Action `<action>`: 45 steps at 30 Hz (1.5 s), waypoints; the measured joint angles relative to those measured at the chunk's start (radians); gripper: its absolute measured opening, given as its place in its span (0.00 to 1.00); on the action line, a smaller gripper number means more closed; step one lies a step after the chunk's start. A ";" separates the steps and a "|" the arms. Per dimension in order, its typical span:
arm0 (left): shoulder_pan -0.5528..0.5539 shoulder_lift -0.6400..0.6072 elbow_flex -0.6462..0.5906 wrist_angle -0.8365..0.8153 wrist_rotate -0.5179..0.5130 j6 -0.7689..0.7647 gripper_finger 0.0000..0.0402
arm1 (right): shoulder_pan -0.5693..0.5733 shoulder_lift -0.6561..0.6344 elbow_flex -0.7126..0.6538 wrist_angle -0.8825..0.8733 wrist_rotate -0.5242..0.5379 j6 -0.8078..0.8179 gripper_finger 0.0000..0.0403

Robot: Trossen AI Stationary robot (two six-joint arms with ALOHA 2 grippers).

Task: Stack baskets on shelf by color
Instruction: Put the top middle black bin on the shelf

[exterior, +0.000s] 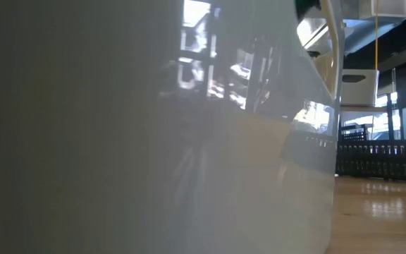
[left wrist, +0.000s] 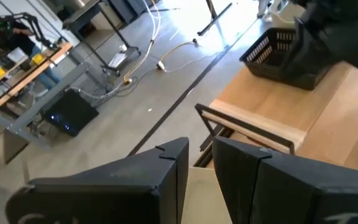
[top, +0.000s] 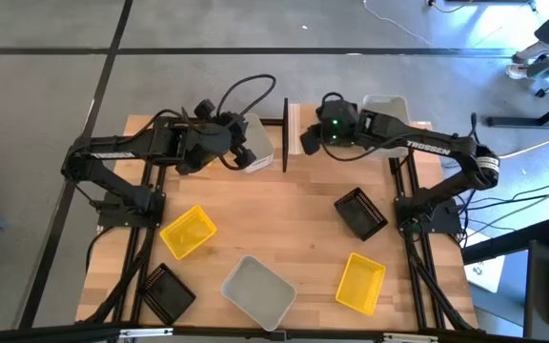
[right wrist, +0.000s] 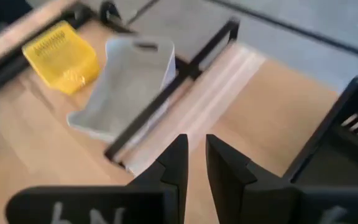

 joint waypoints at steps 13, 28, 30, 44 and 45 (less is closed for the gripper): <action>0.000 0.000 0.000 -0.005 0.002 -0.005 0.17 | -0.020 0.028 0.000 -0.072 0.020 0.028 0.14; 0.000 0.000 0.000 -0.004 0.002 -0.007 0.17 | -0.033 0.028 0.000 -0.125 0.075 0.029 0.14; 0.000 0.000 0.000 -0.004 0.002 -0.007 0.17 | -0.033 0.028 0.000 -0.130 0.075 0.029 0.14; 0.000 0.000 0.000 -0.004 0.002 -0.006 0.17 | -0.032 0.026 0.001 -0.163 0.100 0.066 0.14; 0.000 0.000 0.000 -0.004 0.002 -0.007 0.17 | -0.028 0.023 0.001 -0.151 0.097 0.057 0.14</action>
